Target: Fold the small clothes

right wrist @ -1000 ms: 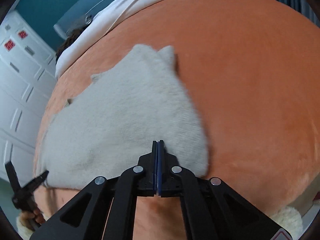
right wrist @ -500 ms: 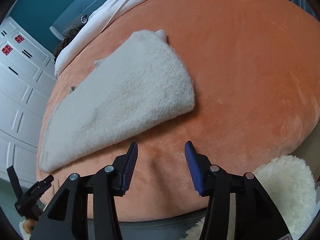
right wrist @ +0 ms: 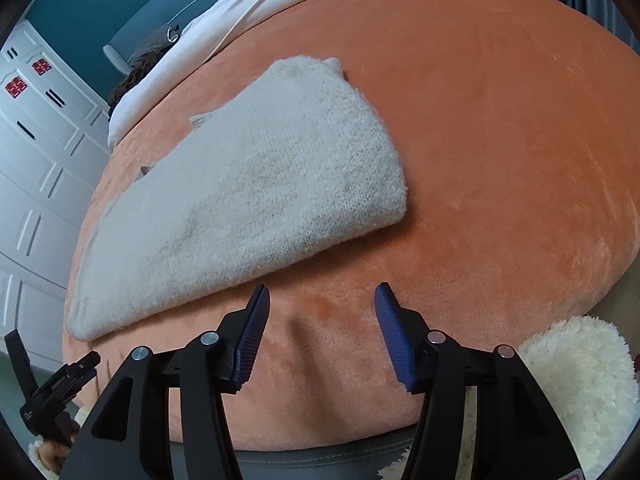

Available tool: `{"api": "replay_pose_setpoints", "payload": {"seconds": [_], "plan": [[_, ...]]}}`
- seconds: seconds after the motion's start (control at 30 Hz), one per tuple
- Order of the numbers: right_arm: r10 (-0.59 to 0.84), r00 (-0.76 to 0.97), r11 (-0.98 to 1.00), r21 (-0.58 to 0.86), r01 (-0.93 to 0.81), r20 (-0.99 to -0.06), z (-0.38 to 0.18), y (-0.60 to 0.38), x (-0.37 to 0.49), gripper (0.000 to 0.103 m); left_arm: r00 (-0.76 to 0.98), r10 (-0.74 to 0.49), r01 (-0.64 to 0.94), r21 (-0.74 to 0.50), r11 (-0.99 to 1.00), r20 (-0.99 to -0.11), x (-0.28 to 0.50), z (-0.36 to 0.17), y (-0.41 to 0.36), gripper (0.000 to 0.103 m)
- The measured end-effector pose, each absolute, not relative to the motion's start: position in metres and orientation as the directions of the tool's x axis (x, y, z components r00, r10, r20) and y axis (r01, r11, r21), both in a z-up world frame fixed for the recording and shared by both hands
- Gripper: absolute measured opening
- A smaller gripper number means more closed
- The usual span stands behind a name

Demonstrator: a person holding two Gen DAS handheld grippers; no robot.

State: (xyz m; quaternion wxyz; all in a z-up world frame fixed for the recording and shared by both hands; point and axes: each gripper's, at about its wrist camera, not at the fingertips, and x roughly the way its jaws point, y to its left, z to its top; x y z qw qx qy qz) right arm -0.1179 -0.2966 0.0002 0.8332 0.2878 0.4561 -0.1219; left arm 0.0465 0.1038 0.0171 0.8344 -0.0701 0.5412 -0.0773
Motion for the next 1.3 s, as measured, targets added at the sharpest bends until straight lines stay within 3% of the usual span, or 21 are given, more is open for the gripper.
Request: {"api": "replay_pose_setpoints", "payload": {"seconds": [0.13,0.37,0.43,0.5,0.53,0.57,0.6,0.7,0.87,1.0,1.07,1.17,1.23,1.27,1.3], "plan": [[0.120,0.591,0.763,0.455,0.459,-0.797,-0.002,-0.303,-0.111,0.060,0.448,-0.345,-0.047,-0.408,0.912,-0.825,0.065,0.019,0.130,0.090],[0.190,0.651,0.609,0.608,0.509,-0.735,-0.016,-0.330,-0.080,0.064,0.477,-0.418,-0.263,-0.579,0.772,-0.773,0.110,0.000,0.169,0.092],[0.190,0.665,0.565,0.634,0.528,-0.723,-0.020,-0.337,-0.070,0.064,0.487,-0.413,-0.265,-0.580,0.770,-0.770,0.119,0.002,0.170,0.079],[0.193,0.661,0.546,0.639,0.542,-0.725,-0.019,-0.342,-0.057,0.058,0.447,-0.415,-0.280,-0.564,0.777,-0.793,0.132,0.000,0.170,0.036],[0.199,0.658,0.546,0.640,0.541,-0.726,-0.017,-0.343,-0.052,0.048,0.429,-0.443,-0.281,-0.582,0.763,-0.787,0.138,0.000,0.170,0.031],[0.203,0.657,0.556,0.638,0.533,-0.726,-0.011,-0.345,-0.045,0.026,0.425,-0.454,-0.280,-0.590,0.757,-0.783,0.141,0.005,0.171,0.029],[0.206,0.666,0.569,0.641,0.515,-0.717,-0.001,-0.348,-0.040,0.021,0.435,-0.458,-0.268,-0.597,0.756,-0.775,0.142,0.013,0.171,0.026],[0.189,0.715,0.615,0.649,0.448,-0.673,0.043,-0.350,-0.041,0.016,0.468,-0.479,-0.169,-0.607,0.776,-0.743,0.134,0.053,0.166,0.024],[0.090,0.697,0.721,0.529,0.448,-0.712,0.078,-0.351,-0.084,0.016,0.428,-0.479,-0.102,-0.568,0.817,-0.766,0.093,0.073,0.167,0.024],[0.128,0.522,0.708,0.446,0.548,-0.843,0.010,-0.359,-0.116,0.017,0.293,-0.429,-0.143,-0.482,0.864,-0.855,0.063,0.017,0.165,0.024],[0.162,0.506,0.689,0.464,0.557,-0.847,-0.009,-0.356,-0.128,0.021,0.283,-0.431,-0.177,-0.488,0.855,-0.857,0.058,0.001,0.167,0.026],[0.122,0.523,0.701,0.447,0.556,-0.844,0.012,-0.362,-0.129,0.029,0.324,-0.433,-0.184,-0.505,0.844,-0.841,0.061,0.015,0.172,0.037],[0.082,0.526,0.728,0.412,0.549,-0.846,0.028,-0.365,-0.129,0.038,0.383,-0.374,-0.181,-0.466,0.866,-0.845,0.063,0.038,0.180,0.039],[0.013,0.526,0.746,0.358,0.561,-0.850,0.039,-0.368,-0.134,0.043,0.421,-0.353,-0.170,-0.455,0.874,-0.835,0.065,0.051,0.185,0.045],[-0.061,0.525,0.759,0.302,0.577,-0.849,0.049,-0.370,-0.138,0.049,0.454,-0.332,-0.166,-0.444,0.880,-0.827,0.067,0.062,0.189,0.059]]}}
